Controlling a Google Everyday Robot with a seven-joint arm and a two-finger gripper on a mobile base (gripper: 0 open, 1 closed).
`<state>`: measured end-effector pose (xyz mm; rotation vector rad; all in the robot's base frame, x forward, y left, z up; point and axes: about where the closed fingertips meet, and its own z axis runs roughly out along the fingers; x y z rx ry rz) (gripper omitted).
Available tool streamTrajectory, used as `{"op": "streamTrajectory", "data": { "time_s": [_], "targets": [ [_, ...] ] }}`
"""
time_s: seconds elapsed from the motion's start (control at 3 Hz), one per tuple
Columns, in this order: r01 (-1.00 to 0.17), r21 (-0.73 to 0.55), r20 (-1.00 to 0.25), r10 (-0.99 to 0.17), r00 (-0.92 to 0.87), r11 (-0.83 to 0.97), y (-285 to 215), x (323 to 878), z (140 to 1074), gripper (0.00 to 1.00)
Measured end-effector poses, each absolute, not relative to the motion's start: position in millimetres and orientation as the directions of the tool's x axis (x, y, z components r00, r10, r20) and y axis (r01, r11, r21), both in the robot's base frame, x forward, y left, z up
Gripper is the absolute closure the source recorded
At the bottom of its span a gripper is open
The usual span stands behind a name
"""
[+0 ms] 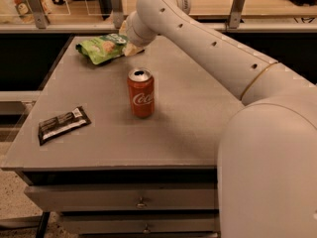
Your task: Move green rice chip bag near coke can
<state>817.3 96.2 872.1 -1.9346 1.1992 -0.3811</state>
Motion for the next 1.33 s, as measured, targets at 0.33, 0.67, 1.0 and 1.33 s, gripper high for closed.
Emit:
{"op": "streamTrajectory", "data": {
  "time_s": [0.33, 0.67, 1.0, 1.33],
  "targets": [
    [-0.612, -0.745, -0.143, -0.834, 0.533, -0.263, 103.6, 813.5, 863.3, 0.00],
    [-0.613, -0.737, -0.141, -0.824, 0.549, -0.283, 109.0, 811.4, 860.9, 0.00],
    [-0.613, -0.737, -0.141, -0.823, 0.550, -0.283, 109.1, 811.4, 865.1, 0.16],
    [-0.613, -0.737, -0.141, -0.823, 0.550, -0.283, 109.3, 811.4, 865.9, 0.39]
  ]
}}
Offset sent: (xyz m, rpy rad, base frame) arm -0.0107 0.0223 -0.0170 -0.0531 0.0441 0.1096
